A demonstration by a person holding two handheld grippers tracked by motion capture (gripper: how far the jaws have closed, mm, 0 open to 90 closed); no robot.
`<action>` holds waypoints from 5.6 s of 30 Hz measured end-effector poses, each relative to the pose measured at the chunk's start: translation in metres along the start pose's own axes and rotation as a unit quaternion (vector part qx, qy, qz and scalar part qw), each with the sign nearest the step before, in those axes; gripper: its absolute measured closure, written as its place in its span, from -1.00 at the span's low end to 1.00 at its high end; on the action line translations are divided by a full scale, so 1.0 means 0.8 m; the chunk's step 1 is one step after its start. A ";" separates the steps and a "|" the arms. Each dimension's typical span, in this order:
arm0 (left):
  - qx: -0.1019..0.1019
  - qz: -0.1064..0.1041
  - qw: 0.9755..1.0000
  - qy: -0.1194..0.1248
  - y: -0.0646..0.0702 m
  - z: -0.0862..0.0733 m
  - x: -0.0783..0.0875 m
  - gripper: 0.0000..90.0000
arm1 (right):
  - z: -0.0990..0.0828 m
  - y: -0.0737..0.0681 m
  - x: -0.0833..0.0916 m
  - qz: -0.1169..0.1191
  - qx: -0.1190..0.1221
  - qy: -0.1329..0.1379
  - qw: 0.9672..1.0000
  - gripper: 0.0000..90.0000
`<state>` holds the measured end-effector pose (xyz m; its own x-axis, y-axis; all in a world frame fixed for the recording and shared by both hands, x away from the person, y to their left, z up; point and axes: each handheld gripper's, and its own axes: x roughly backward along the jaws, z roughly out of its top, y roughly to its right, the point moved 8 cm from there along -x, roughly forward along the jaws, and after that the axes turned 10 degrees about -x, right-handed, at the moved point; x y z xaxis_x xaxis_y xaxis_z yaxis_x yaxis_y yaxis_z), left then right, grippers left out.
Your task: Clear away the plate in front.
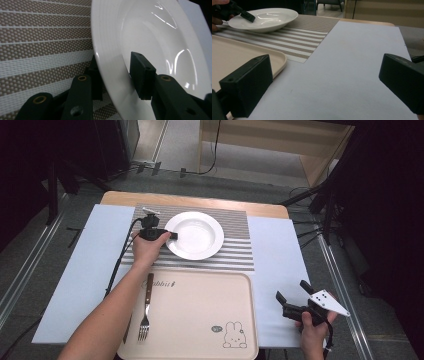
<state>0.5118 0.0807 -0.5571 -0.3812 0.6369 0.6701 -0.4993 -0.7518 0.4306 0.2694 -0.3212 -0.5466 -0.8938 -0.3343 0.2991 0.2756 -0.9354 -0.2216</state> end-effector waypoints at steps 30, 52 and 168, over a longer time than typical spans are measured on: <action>-0.054 -0.022 0.998 0.035 0.042 0.012 0.024 0.79 | 0.000 0.001 0.001 -0.003 -0.001 0.001 1.000 -1.00; -0.044 -0.058 0.994 0.080 0.053 0.023 0.075 0.78 | 0.000 0.000 0.000 -0.004 0.001 0.000 1.000 -1.00; -0.090 -0.126 0.986 -0.061 0.133 -0.202 0.107 0.65 | -0.002 -0.002 0.000 -0.014 0.008 -0.002 1.000 -1.00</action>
<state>0.3001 0.0831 -0.5519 -0.1362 0.7662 0.6280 -0.7003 -0.5228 0.4861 0.2687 -0.3195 -0.5475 -0.9003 -0.3074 0.3081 0.2551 -0.9463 -0.1986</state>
